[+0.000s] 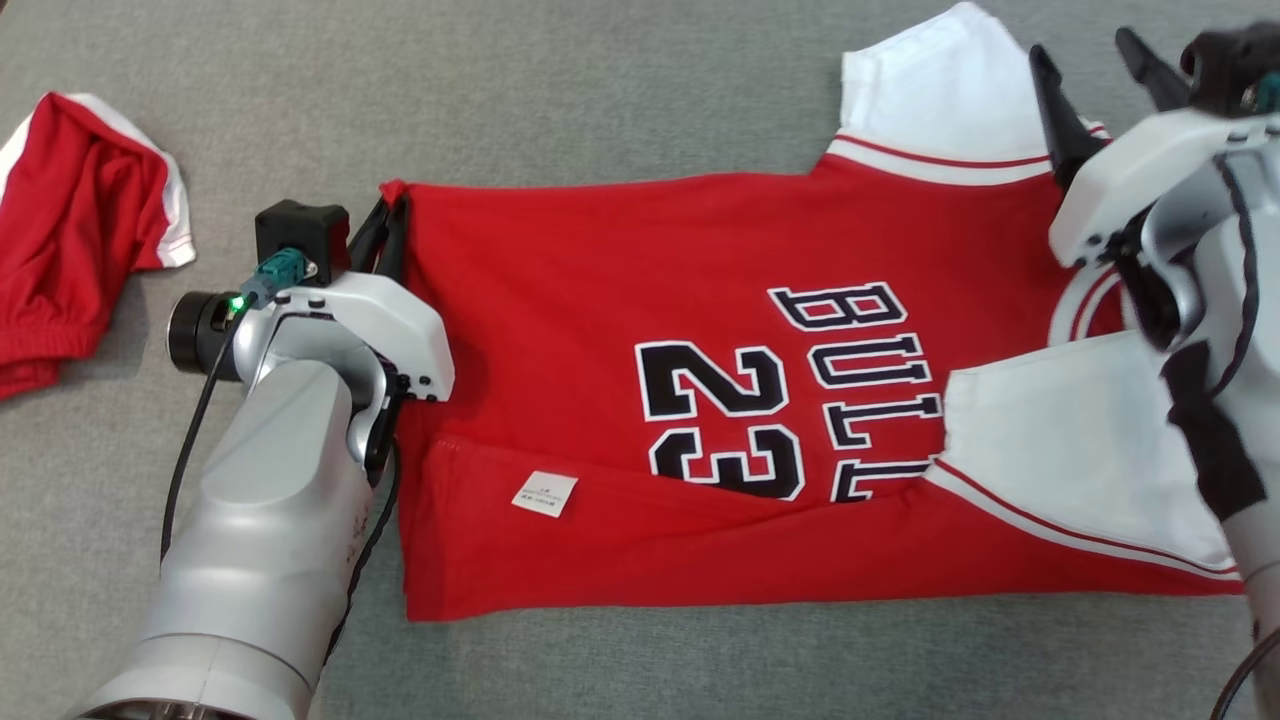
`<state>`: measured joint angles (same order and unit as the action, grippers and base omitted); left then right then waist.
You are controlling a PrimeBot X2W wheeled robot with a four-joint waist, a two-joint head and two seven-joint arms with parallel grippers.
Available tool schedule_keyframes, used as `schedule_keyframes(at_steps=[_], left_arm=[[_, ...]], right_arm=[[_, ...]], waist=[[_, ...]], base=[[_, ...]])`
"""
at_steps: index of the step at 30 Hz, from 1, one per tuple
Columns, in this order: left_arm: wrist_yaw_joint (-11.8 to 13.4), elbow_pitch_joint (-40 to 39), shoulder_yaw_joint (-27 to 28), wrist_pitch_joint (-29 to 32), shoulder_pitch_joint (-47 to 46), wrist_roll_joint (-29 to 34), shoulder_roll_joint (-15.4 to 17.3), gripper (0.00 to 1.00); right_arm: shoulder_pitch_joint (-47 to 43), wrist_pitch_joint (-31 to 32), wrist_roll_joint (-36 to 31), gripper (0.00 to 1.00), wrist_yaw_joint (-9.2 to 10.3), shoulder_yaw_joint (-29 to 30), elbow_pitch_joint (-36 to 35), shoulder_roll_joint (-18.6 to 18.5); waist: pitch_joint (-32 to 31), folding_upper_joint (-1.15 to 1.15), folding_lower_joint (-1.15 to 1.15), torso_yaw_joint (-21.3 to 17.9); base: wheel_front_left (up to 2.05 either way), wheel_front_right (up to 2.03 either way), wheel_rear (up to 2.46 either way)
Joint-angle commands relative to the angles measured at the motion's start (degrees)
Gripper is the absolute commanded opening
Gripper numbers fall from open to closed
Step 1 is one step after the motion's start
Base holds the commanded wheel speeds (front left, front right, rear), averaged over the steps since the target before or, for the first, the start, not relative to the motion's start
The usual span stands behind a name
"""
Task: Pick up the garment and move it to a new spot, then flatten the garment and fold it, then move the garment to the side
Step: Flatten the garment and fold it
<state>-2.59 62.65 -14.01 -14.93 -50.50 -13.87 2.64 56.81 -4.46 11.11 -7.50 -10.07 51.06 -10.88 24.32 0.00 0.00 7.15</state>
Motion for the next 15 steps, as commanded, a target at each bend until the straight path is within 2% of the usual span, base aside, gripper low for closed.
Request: schedule_keyframes(at_steps=[1,4,7,15], left_arm=[[0.15,-0.74,-0.17,-0.33,-0.69,-0.63,0.62,0.00],[-0.80,-4.31,-3.02,-0.32,0.32,-3.29,0.46,0.00],[-0.22,-7.37,-6.99,-0.32,0.63,-6.70,0.43,0.00],[3.14,-13.92,-18.39,-0.33,-0.44,-16.01,0.41,0.00]], right_arm=[[1.66,0.82,-0.32,1.00,0.02,-0.52,0.73,-1.02],[5.31,3.82,-0.56,1.00,0.02,-1.39,4.33,-1.66],[9.20,6.62,-1.23,1.00,0.02,-1.92,7.68,-2.93],[16.63,11.28,-2.86,1.00,0.02,-0.99,15.12,-5.77]], waist=[[1.41,0.00,0.00,1.48],[2.88,0.00,0.00,3.22],[4.52,0.00,0.00,5.02],[7.81,0.00,0.00,9.69]], base=[[0.00,0.00,0.00],[0.00,0.00,0.00],[0.00,0.00,0.00],[0.00,0.00,0.00]])
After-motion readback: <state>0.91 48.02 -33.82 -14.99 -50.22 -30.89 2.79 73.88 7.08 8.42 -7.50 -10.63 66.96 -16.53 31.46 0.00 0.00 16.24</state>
